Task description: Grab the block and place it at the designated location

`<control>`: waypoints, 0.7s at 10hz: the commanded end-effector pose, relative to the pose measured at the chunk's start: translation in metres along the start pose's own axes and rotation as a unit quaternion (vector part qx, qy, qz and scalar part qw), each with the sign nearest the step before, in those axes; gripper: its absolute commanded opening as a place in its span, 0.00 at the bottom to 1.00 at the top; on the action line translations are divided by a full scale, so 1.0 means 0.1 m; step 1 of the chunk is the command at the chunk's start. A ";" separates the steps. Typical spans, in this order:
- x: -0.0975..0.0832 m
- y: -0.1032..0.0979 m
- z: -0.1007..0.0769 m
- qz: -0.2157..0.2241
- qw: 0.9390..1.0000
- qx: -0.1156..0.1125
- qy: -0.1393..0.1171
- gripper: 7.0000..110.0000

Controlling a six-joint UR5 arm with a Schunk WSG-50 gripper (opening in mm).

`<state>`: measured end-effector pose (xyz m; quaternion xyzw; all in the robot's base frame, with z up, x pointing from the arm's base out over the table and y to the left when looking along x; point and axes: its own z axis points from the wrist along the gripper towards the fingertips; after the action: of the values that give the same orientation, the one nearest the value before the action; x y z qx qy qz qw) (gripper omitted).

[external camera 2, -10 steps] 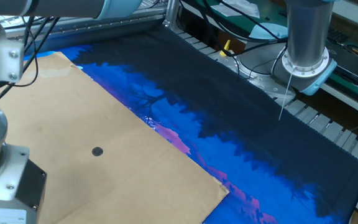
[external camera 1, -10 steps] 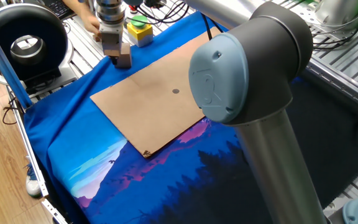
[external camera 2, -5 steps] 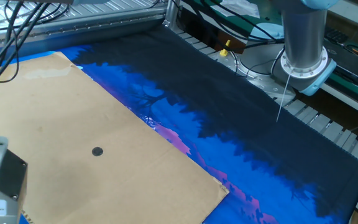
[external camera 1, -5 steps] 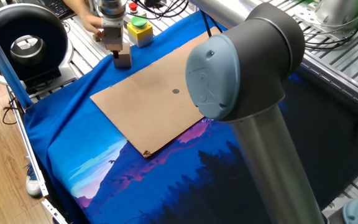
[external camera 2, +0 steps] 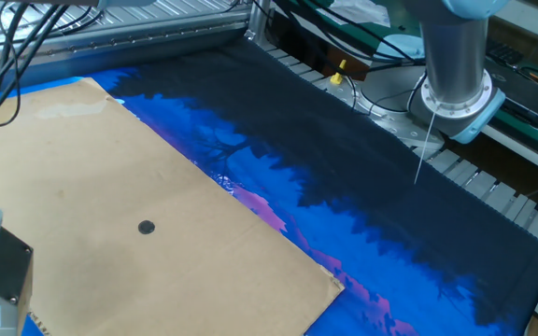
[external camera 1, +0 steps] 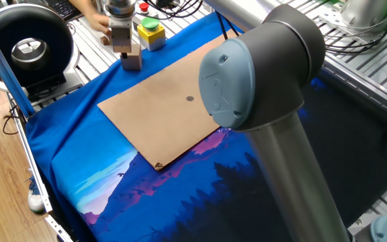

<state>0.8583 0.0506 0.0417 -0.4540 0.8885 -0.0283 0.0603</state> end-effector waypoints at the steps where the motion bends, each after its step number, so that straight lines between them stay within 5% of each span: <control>1: -0.06 0.02 -0.07 0.000 1.000 -0.008 -0.015 0.15; 2: -0.01 0.05 -0.14 0.001 1.000 -0.011 -0.014 0.36; 4: 0.06 0.14 -0.25 0.016 1.000 -0.019 -0.016 0.36; 7: 0.00 0.11 -0.15 0.021 0.999 -0.017 -0.025 0.36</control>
<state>0.8451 0.0539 0.0571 -0.4440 0.8936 -0.0093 0.0657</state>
